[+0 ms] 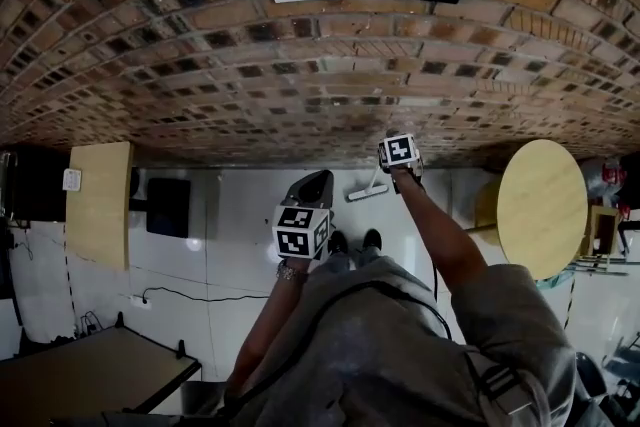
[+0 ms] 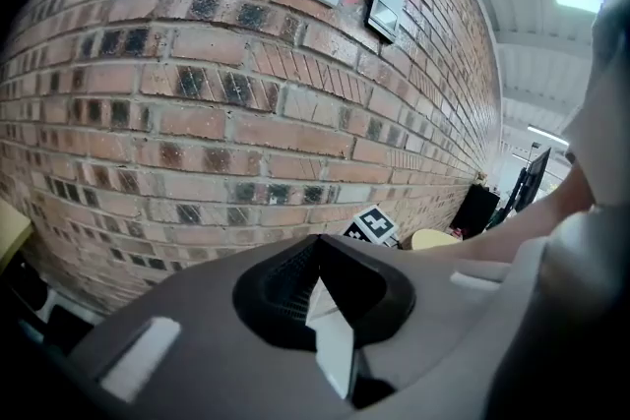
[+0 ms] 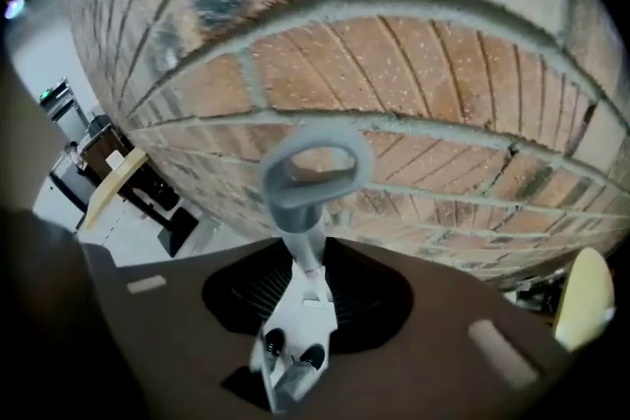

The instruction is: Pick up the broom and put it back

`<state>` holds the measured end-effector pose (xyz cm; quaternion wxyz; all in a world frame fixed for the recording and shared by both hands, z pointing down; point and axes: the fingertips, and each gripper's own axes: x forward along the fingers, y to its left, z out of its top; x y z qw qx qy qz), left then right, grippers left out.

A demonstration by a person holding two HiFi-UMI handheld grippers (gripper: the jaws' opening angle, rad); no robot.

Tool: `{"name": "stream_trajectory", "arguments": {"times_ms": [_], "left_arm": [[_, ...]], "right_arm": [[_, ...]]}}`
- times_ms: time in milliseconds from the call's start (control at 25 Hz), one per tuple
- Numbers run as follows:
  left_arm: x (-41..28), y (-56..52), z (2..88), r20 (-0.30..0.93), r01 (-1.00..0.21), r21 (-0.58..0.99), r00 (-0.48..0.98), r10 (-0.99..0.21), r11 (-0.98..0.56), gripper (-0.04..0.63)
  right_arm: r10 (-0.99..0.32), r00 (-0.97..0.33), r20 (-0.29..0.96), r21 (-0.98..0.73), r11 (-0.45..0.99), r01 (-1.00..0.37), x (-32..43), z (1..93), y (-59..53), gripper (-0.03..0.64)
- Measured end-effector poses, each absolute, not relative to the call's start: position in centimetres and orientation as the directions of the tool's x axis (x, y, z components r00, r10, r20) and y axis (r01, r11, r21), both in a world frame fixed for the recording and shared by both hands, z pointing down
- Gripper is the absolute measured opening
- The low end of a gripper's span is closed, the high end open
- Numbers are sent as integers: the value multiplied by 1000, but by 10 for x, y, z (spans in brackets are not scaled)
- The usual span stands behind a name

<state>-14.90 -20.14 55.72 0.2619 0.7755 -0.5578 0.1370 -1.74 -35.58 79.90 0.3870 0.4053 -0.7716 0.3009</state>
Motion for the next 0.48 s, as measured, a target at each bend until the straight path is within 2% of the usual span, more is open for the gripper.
{"name": "stream_trajectory", "arguments": {"times_ms": [200,480], "left_arm": [[-135,-222,561,511,-929,236,368,-777,-285,2],[-110,-261,538,440,-937,158,349,-827,-312,0]], "right_arm": [[-442,-433,786,-121,576,-808,-15,742,-291,100],[-595,-503,626,-132,556,-821,-4,615,-280,100]]}}
